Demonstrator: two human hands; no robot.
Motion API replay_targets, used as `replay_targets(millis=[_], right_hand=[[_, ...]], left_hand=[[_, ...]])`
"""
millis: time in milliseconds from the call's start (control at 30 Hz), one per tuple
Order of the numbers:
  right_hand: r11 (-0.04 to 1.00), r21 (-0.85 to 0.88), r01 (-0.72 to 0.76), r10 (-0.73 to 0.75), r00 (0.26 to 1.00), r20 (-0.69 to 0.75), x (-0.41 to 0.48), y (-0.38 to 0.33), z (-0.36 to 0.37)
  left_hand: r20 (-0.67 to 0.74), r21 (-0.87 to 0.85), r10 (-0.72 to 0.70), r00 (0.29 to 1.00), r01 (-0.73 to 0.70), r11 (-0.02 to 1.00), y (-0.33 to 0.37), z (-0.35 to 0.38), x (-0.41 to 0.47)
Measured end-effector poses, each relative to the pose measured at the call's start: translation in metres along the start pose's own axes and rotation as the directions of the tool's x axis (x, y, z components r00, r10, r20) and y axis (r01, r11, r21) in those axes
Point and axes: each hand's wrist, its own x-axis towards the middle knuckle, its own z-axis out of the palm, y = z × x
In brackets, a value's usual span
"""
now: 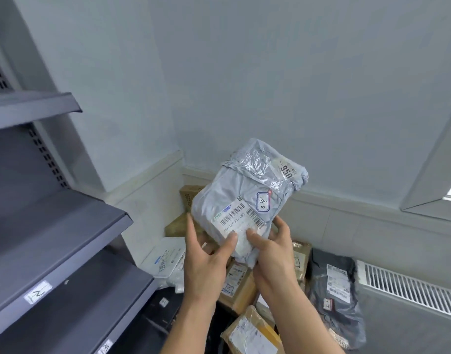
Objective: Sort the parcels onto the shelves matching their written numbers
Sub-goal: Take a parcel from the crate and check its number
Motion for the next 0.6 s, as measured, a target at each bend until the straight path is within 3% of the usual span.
replay_targets(millis=[300, 600], right_hand=[[0.983, -0.184, 0.023, 0.011, 0.983, 0.185, -0.022, 0.012, 0.044], [0.954, -0.21, 0.212, -0.212, 0.977, 0.024, -0.033, -0.026, 0.033]], left_hand=[[-0.084, -0.225, 0.014, 0.996, -0.033, 0.974, 0.021, -0.044, 0.004], [-0.079, -0.187, 0.049, 0.996, -0.063, 0.98, 0.04, -0.099, -0.004]])
